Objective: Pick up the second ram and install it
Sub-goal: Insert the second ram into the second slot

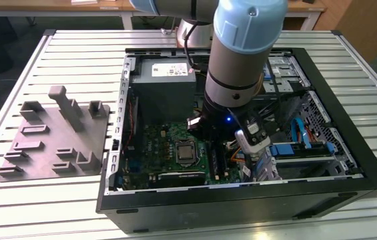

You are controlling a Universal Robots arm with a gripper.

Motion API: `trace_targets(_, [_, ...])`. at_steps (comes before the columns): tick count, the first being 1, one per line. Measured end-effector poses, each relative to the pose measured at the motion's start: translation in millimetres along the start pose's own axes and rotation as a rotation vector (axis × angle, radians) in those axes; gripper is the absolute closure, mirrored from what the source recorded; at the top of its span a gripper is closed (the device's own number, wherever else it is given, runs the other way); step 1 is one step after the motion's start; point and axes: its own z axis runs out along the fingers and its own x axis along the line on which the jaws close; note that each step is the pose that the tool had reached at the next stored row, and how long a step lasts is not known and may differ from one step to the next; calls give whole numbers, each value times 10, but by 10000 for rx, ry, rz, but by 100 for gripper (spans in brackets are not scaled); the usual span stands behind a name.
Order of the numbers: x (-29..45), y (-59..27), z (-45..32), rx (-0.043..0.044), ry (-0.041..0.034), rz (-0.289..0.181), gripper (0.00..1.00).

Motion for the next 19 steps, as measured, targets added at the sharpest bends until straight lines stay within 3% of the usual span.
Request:
trace_targets(5, [6, 10, 19, 4, 1, -7, 86])
trace_targets(6, [6, 14, 31, -28, -5, -28, 86])
trace_targets(19, [8, 47, 31, -3, 2, -98, 86])
